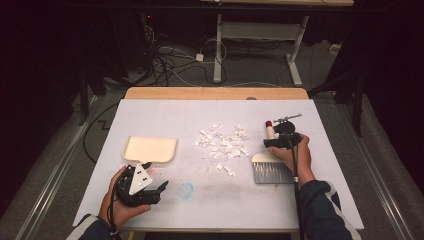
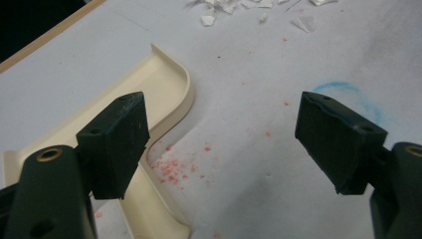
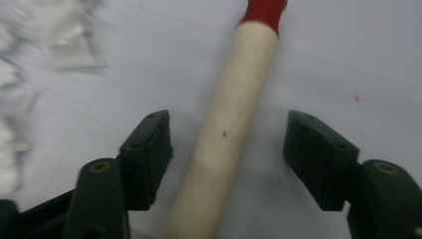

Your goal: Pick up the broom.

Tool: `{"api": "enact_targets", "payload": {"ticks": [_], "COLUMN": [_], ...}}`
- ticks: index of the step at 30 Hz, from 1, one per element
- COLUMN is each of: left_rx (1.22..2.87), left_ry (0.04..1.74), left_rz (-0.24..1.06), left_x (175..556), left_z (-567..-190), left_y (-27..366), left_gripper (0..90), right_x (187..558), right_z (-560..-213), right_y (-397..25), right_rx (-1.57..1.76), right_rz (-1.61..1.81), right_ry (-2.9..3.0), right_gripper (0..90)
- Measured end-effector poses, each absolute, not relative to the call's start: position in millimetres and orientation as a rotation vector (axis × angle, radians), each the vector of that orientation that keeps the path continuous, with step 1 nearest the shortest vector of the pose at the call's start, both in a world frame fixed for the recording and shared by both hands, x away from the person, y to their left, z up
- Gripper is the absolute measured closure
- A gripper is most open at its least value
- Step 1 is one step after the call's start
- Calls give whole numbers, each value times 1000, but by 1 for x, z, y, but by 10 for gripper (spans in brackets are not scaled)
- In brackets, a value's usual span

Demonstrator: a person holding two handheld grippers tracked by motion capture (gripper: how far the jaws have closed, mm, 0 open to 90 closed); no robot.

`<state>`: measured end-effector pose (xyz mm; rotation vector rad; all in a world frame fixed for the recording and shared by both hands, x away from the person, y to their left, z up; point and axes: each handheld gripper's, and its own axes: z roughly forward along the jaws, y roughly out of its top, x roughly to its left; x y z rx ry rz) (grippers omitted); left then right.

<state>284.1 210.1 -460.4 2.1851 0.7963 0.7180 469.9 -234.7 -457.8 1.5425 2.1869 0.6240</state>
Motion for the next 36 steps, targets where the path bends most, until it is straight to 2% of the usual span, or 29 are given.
{"api": "enact_targets", "payload": {"ticks": [2, 8, 15, 18, 25, 36], "left_rx": [2183, 2192, 2220, 2220, 2213, 2155], "left_ry": [796, 790, 775, 773, 786, 800], "left_rz": [717, 716, 705, 703, 703, 681], "left_x": [284, 282, 280, 280, 281, 289], "left_z": [-461, -461, -463, -463, -462, -455], "left_y": [209, 207, 205, 205, 205, 200], "left_gripper": [205, 205, 205, 205, 205, 205], "right_x": [472, 467, 465, 464, 463, 437], "right_z": [-461, -460, -461, -462, -462, -427], "right_y": [-235, -228, -226, -225, -230, -243], "right_rx": [1561, 1548, 1564, 1560, 1551, 1416], "right_rz": [640, 656, 662, 674, 731, 905], "right_ry": [2170, 2171, 2133, 2127, 2104, 2016], "right_gripper": [374, 634, 654, 701, 701, 704]}}
